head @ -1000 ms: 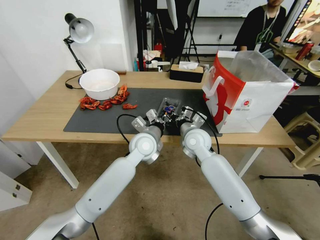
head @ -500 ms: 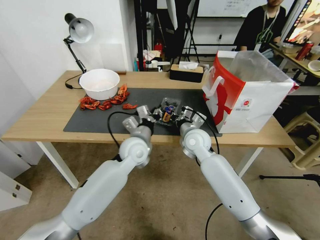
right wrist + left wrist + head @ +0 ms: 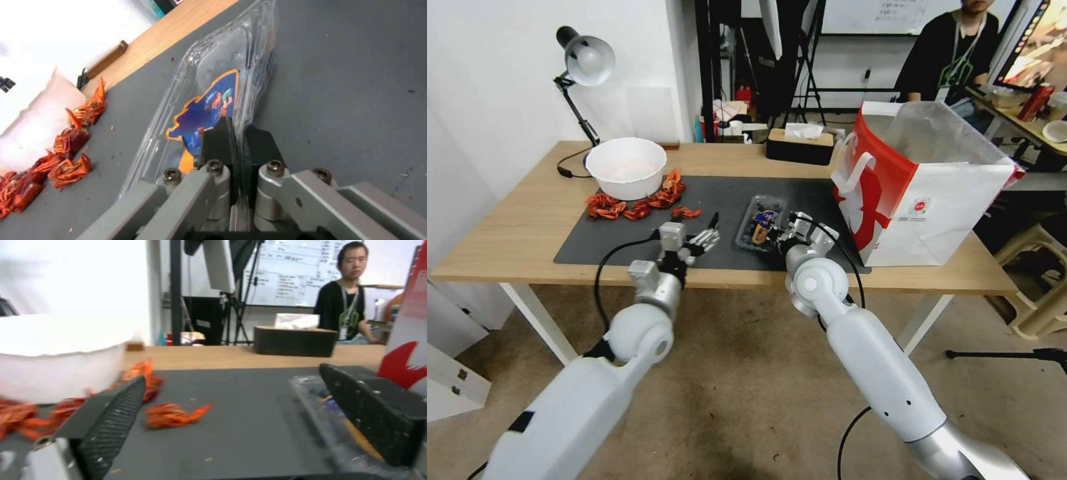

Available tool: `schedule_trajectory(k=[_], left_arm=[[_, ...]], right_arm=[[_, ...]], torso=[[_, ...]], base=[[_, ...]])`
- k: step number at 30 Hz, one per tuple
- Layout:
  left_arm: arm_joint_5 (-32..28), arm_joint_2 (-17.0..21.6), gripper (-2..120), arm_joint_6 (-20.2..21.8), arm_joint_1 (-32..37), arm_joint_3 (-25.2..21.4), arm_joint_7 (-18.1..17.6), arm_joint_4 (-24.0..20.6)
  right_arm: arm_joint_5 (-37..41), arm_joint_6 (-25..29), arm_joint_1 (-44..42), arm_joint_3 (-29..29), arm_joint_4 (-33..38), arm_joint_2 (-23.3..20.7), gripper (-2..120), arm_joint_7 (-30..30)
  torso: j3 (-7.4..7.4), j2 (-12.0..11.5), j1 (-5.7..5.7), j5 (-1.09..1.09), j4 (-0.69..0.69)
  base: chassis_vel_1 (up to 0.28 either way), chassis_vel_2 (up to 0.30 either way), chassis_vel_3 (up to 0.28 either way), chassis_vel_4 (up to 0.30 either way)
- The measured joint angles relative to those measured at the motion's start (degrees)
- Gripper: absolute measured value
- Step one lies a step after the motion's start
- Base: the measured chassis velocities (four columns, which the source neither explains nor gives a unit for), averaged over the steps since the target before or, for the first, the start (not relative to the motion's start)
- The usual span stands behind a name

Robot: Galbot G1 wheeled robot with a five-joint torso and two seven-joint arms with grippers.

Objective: Close the takeout container lid, then place the container into the takeout bag.

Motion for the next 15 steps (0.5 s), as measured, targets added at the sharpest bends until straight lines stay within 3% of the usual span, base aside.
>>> schedule_trajectory(k=[5, 15], left_arm=[[2.5, 1.1, 100, -1.6, 4.2, -3.2, 0.3, -1.1], [5.8, -0.3, 100, -4.8, 13.1, -9.1, 0.6, -1.9]], right_arm=[[-0.1, 0.0, -0.1, 0.4, 0.4, -0.2, 0, 0.1], [-0.4, 0.0, -0.1, 0.3, 0.4, -0.4, 0, 0.0]], torso=[[0.01, 0.0, 0.00, 0.00, -0.01], [0.00, 0.0, -0.01, 0.01, 0.00]], base=[[0.000, 0.000, 0.000, 0.000], [0.000, 0.000, 0.000, 0.000]])
